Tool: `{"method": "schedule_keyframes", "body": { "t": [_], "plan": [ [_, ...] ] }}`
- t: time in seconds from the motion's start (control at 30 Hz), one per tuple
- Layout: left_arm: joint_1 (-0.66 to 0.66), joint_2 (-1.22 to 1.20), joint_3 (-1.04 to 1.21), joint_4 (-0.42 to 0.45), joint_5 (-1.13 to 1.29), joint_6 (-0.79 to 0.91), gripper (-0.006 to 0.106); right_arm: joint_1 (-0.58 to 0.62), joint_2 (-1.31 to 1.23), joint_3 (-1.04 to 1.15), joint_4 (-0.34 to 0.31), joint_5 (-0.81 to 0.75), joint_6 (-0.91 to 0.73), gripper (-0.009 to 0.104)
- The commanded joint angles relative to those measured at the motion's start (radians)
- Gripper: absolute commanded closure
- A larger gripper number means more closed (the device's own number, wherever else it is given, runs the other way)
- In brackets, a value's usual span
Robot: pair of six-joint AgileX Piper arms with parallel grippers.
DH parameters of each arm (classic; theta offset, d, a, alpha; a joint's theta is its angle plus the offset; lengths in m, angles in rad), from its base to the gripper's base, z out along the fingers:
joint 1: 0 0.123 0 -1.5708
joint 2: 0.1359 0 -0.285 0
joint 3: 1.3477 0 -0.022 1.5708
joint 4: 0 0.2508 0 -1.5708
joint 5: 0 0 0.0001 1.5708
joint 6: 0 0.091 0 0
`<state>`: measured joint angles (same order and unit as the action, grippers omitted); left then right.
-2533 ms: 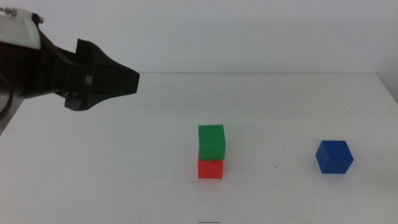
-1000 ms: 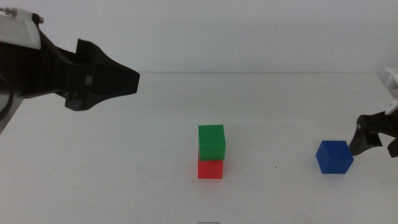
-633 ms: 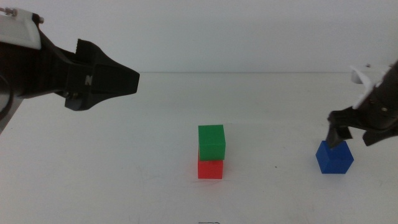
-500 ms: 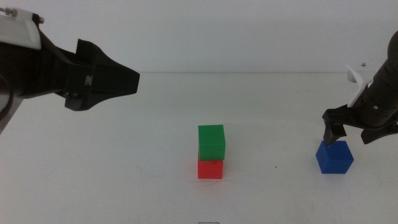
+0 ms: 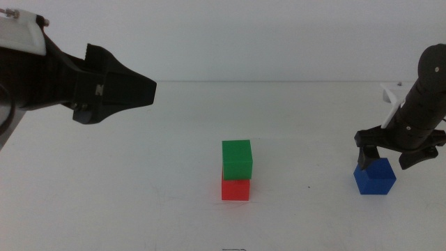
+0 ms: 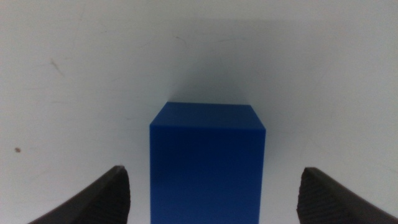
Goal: Stack red cubes first, then green, then blue cubes in a specific spot.
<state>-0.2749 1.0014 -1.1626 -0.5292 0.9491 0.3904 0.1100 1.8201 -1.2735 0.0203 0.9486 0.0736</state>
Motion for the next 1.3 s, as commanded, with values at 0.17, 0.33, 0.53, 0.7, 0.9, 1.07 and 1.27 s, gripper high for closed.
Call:
{"method": "schedule_keyframes", "body": {
  "t": [0.17,0.33,0.53,0.7,0.9,1.07,1.27],
  "plan": [
    [-0.002,-0.013,-0.024,-0.041,-0.051,-0.009,0.007,-0.001,0.001,-0.032,-0.007,-0.052,0.000,0.001],
    [-0.002,-0.013,-0.024,-0.041,-0.051,-0.009,0.007,-0.001,0.017,-0.032,-0.006,-0.057,0.000,0.008],
    [-0.002,-0.013,-0.024,-0.041,-0.051,-0.009,0.007,-0.001,0.021,-0.032,-0.006,-0.043,0.000,0.053],
    [-0.002,-0.013,-0.024,-0.041,-0.051,-0.009,0.007,-0.001,0.012,-0.032,-0.006,-0.023,-0.012,0.097],
    [-0.002,-0.013,-0.024,-0.040,-0.051,-0.009,0.007,-0.001,-0.131,0.117,-0.004,-0.046,-0.002,0.096],
    [-0.002,-0.012,-0.024,-0.040,-0.051,-0.009,0.007,0.022,-0.327,0.244,-0.043,-0.017,0.103,0.096],
    [-0.002,-0.011,-0.024,-0.040,-0.051,-0.009,0.007,0.110,-0.437,0.192,-0.128,0.114,0.313,0.096]
  ]
}}
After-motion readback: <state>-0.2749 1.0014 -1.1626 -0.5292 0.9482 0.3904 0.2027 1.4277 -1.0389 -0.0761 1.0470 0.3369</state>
